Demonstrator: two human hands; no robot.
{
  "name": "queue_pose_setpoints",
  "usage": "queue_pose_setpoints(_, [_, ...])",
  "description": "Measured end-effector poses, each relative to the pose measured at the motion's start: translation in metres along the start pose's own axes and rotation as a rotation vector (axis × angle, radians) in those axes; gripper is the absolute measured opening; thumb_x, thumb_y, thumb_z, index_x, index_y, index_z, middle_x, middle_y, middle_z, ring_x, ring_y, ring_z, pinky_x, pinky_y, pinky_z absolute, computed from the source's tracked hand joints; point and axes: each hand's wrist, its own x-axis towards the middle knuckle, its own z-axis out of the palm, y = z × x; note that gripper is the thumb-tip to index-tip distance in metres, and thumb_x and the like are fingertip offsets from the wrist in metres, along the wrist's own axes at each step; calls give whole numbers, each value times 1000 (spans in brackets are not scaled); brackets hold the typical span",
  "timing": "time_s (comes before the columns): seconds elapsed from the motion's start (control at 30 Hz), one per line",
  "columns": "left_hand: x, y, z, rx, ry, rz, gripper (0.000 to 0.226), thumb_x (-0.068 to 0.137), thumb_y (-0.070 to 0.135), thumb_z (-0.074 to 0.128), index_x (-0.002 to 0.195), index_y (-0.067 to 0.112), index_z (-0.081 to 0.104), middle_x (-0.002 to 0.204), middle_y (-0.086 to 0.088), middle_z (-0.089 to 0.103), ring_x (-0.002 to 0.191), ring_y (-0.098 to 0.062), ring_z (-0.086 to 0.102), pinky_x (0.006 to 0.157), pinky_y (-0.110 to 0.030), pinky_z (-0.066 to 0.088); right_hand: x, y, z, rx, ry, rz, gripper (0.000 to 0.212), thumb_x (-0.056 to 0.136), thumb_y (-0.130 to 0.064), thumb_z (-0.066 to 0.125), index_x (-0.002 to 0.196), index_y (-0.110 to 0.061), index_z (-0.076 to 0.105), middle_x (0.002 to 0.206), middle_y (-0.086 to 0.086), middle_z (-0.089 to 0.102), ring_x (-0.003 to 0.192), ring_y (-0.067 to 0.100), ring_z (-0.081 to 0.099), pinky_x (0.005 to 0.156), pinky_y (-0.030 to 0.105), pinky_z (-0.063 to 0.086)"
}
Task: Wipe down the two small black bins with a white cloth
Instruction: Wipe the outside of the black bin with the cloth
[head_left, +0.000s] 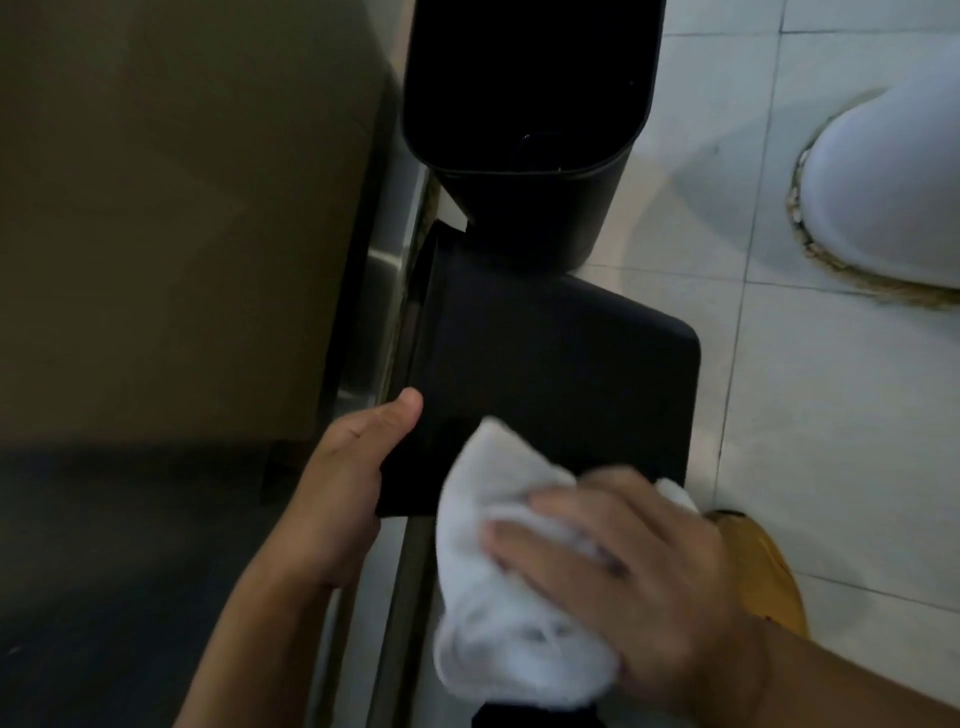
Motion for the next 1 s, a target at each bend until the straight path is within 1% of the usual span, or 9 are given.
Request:
queue_pose_setpoints(0.17, [-2,5,0,70,55,82,33,93,12,53,68,22,70,66,14,72,62,4,67,56,-9,49,43,3,39,-99,34,83,36,86,-40,75,114,-16,73,108,9,69,89,26,64,64,40,54])
queue_pose_setpoints(0.37, [5,5,-5,35,-35,-62,38,85,41,51,84,12,74,89,-18,71,80,-30,70,73,-39,52,14,0,37,23,-361,-145,14,90,-44,65,102,-39,66,101,-14,65,87,7,61,70,23,53])
queue_pose_setpoints(0.43, [7,9,1,135,-27,-17,30,89,45,51,97,25,72,104,0,74,94,-13,70,85,-32,51,0,3,35,12,-466,-7,16,83,-60,62,93,-47,59,84,-26,59,72,-6,56,59,12,49])
queue_pose_setpoints(0.5, [10,15,7,217,19,114,20,98,29,45,94,32,64,86,29,71,81,11,65,72,-7,48,-8,5,19,67,-393,129,15,87,-61,57,95,-49,57,89,-29,56,75,-10,56,60,10,48])
queue_pose_setpoints(0.57, [14,20,17,295,-6,219,31,101,14,37,93,32,61,73,24,69,70,2,66,55,-6,47,-2,10,-5,116,-185,157,18,96,-50,57,111,-44,66,108,-23,58,91,-6,58,73,15,49])
queue_pose_setpoints(0.73, [23,12,22,575,88,495,19,99,17,52,97,35,58,88,24,69,85,6,65,73,-18,53,59,31,-14,71,264,330,47,81,-25,77,122,-5,69,124,14,65,111,25,64,94,34,53])
queue_pose_setpoints(0.8, [21,3,20,639,144,521,12,99,25,50,102,32,59,95,18,68,88,2,64,73,-24,53,85,43,-4,33,238,333,47,84,-19,71,131,-11,65,132,15,62,119,29,61,96,39,52])
queue_pose_setpoints(0.93, [13,-9,22,639,239,505,25,96,14,47,108,34,57,95,43,61,93,19,57,73,0,42,100,55,23,-71,-59,134,53,84,-26,68,136,-19,61,137,17,57,122,36,55,95,49,50])
queue_pose_setpoints(1.0, [13,-12,20,672,267,499,20,97,13,48,98,30,59,88,34,64,82,13,60,66,-2,42,92,66,27,-112,-88,106,53,82,-24,73,133,-17,63,134,18,59,118,37,58,91,49,53])
